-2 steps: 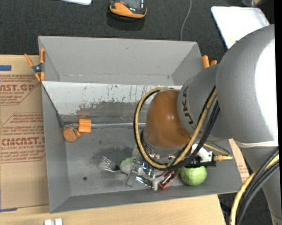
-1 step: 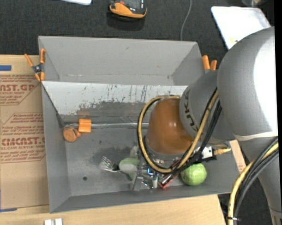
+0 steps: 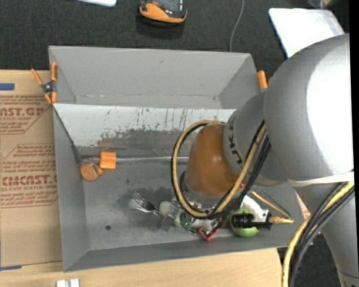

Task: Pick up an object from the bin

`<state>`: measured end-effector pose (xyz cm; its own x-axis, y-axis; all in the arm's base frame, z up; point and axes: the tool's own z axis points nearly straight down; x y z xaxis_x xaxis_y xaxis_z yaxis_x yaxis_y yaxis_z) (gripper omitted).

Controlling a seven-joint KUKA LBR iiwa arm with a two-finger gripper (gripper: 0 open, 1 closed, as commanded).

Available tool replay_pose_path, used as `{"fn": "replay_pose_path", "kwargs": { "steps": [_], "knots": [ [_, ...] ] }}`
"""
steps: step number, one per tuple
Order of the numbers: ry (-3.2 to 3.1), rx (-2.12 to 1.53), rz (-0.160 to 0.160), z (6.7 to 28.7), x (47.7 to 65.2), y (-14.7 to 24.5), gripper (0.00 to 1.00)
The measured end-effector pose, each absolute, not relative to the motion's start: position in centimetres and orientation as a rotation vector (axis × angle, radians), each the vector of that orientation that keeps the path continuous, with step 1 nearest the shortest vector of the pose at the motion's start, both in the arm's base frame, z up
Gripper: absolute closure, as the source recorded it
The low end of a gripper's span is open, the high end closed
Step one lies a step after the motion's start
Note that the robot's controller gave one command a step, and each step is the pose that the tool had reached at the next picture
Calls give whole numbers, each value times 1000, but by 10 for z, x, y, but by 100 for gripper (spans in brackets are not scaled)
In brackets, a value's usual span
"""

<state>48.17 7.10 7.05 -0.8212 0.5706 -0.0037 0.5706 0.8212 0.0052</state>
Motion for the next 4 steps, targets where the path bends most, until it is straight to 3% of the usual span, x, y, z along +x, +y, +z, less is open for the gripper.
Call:
{"fn": "replay_pose_path", "kwargs": {
  "steps": [1, 2, 4],
  "knots": [
    [2993, 938, 6, 70, 482, 71, 100],
    [2997, 938, 4, 102, 480, 71, 100],
    [3000, 936, 4, 116, 480, 71, 100]
  ]
}}
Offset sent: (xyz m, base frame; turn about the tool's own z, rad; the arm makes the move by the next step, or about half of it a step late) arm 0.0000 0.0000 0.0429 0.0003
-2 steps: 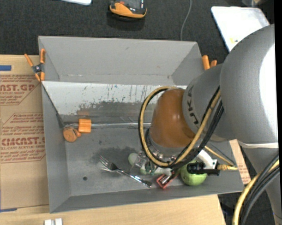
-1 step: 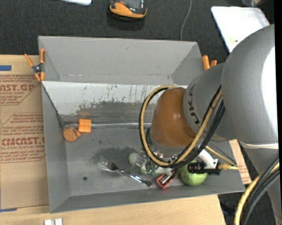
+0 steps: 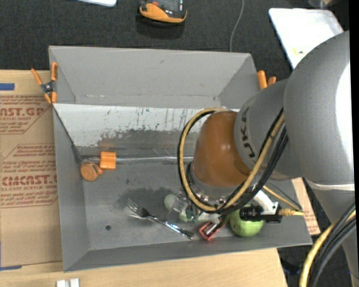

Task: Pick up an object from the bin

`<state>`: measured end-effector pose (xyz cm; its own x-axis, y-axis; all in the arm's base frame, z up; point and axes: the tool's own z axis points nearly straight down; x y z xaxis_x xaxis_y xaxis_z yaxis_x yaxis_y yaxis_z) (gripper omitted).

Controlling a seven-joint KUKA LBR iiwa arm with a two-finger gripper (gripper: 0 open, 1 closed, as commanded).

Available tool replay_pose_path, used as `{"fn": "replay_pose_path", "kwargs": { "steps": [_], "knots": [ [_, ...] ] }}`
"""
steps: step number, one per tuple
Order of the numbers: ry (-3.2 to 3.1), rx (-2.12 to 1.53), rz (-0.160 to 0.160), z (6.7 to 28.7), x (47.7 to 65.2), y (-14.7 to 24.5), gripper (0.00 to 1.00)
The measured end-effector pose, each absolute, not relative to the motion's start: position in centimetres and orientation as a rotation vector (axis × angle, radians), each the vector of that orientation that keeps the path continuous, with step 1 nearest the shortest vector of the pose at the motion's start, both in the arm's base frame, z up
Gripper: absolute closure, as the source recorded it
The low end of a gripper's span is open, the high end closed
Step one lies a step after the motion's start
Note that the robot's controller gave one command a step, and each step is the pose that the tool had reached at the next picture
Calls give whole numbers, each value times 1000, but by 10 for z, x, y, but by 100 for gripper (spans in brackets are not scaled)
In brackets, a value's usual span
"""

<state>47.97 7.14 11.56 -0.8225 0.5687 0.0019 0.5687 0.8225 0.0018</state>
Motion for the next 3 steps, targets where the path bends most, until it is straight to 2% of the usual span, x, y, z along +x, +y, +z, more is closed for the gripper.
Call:
{"fn": "replay_pose_path", "kwargs": {
  "steps": [1, 2, 3],
  "knots": [
    [-2997, -934, -3, 164, 479, 72, 100],
    [-2995, -933, 1, 148, 479, 72, 100],
    [-2998, -932, -1, 177, 479, 72, 100]
  ]
}}
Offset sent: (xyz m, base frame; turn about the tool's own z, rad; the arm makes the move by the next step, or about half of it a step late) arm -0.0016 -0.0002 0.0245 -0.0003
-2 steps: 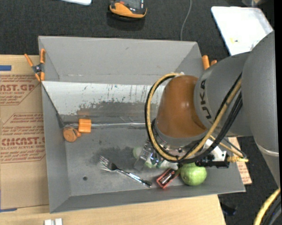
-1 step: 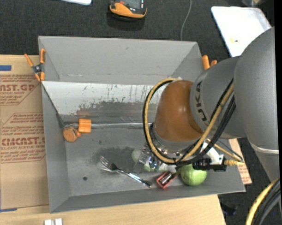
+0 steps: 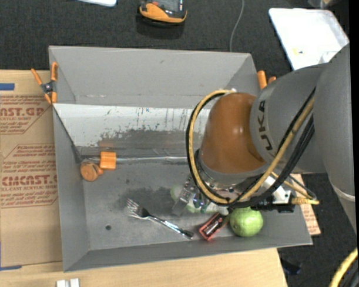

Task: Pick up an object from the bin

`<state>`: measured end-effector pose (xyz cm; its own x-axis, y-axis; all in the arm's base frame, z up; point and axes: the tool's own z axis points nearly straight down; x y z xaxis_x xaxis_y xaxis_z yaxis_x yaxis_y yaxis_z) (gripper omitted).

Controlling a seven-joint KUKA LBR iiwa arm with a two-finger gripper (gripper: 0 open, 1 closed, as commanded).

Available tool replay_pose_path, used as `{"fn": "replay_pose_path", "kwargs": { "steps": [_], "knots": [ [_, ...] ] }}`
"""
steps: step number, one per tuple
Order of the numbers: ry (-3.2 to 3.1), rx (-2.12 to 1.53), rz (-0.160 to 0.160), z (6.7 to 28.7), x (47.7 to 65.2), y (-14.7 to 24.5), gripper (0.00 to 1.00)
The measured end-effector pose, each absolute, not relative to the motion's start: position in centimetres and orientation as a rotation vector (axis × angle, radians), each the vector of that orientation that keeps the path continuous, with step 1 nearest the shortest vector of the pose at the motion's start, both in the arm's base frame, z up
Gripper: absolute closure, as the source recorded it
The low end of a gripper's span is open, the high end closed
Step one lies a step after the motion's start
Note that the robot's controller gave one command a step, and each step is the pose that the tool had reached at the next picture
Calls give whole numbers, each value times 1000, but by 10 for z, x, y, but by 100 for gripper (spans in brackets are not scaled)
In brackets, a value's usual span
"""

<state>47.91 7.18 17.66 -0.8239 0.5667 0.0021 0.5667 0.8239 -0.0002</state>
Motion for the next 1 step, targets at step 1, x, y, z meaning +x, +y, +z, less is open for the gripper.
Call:
{"fn": "replay_pose_path", "kwargs": {
  "steps": [1],
  "knots": [
    [-2990, -928, 6, 156, 477, 72, 100]
  ]
}}
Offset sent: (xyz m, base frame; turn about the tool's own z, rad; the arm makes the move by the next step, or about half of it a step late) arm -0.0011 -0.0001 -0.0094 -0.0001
